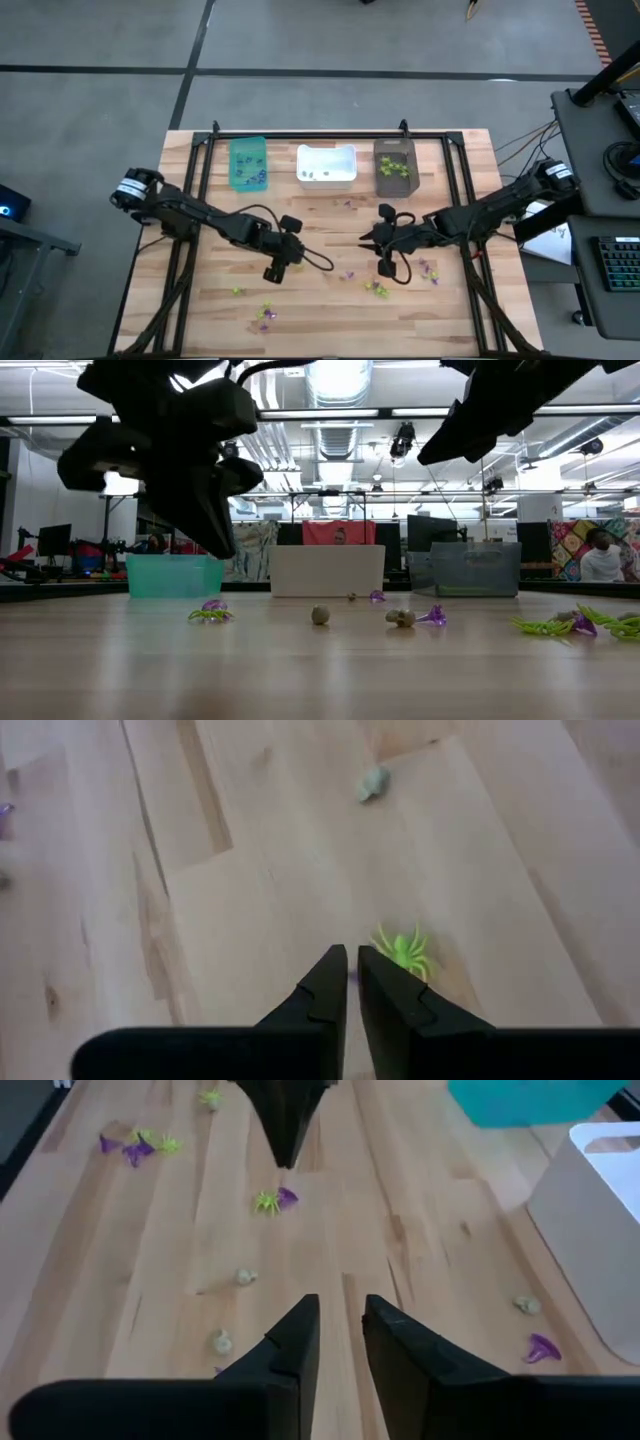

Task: Sort Halloween decoration
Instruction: Put the purple witch hat toy into the light blue bin

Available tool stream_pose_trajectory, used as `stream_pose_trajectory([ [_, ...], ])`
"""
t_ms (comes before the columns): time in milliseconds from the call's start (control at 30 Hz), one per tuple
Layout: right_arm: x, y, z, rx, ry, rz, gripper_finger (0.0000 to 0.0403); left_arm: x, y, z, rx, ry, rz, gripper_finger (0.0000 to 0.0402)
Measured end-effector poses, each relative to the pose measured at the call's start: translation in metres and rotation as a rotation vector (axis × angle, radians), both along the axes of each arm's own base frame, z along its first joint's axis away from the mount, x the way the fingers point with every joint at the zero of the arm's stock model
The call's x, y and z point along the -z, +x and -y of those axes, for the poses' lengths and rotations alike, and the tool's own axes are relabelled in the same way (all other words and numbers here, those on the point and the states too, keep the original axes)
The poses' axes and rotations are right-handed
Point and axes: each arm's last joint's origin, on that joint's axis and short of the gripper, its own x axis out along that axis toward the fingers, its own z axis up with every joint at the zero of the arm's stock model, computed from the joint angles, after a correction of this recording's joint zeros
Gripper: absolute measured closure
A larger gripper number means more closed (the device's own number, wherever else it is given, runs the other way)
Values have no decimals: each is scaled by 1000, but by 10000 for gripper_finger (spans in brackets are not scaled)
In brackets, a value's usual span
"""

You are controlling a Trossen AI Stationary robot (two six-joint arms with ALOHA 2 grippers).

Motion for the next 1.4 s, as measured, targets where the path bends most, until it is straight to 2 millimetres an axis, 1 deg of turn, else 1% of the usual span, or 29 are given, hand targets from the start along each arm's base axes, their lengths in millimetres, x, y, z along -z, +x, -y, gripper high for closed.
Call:
stream_pose_trajectory([
  [133,0,0,0,22,34,4,326,6,5,1,8,2,9,359],
  [367,0,0,0,38,59,8,335,6,6,0,-6,-6,16,293],
  [533,0,0,0,50,77,9,330,8,5,-1,-41,-26,9,266],
  [733,0,1,0,64,98,11,330,13,0,-2,-259,-144,-46,261],
  [800,0,1,0,63,97,11,333,17,-2,-3,-304,-166,-58,261],
  [967,-1,1,0,60,95,16,333,24,-4,-3,-329,-201,-20,261],
  [1200,-1,1,0,65,102,16,332,28,-7,-4,-380,-212,-24,261],
  [1400,0,1,0,63,99,15,337,38,-4,-3,-407,-231,-13,269],
])
